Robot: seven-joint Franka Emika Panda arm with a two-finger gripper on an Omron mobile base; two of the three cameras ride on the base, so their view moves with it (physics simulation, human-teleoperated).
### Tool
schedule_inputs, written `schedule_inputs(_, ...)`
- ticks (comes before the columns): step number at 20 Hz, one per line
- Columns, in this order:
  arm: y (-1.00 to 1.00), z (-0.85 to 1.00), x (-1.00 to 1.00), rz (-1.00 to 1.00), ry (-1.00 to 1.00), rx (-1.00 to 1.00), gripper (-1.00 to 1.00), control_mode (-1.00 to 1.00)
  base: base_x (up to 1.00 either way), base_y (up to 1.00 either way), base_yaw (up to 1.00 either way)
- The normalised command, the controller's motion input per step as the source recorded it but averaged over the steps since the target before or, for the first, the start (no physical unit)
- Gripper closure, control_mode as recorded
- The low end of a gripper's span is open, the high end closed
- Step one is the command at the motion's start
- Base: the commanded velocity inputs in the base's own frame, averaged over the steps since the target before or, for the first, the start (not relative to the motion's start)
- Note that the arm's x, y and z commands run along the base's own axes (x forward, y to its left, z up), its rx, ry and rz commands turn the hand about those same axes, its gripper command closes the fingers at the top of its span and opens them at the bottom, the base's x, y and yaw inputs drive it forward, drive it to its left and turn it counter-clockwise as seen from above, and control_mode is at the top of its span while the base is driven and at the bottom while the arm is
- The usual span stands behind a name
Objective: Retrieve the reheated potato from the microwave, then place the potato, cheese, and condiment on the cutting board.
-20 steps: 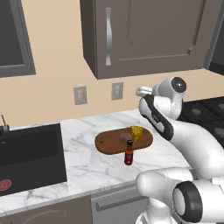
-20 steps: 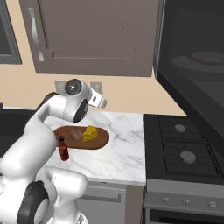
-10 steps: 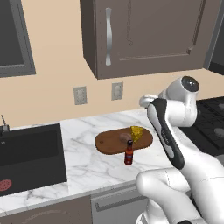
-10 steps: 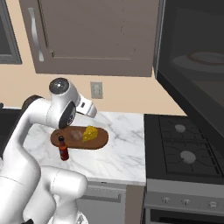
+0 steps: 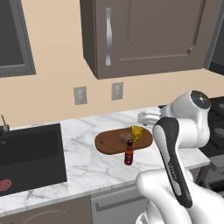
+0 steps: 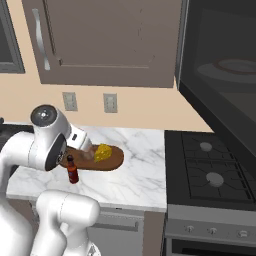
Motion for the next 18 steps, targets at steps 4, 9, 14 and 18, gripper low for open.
schedule_inputs(4,0.32,-0.05,-0.27,0.1,0.1,0.04,-1.0,-1.0,0.0,0.0,0.0)
schedule_inputs(9,0.29,-0.06,-0.03,0.06,0.12,0.0,-1.0,-1.0,0.0,0.0,0.0)
schedule_inputs(14,0.19,-0.13,0.0,0.0,0.1,0.0,-1.0,-1.0,0.0,0.0,0.0)
schedule_inputs(18,0.05,-0.25,0.0,0.0,0.08,-0.05,-1.0,-1.0,0.0,0.0,0.0)
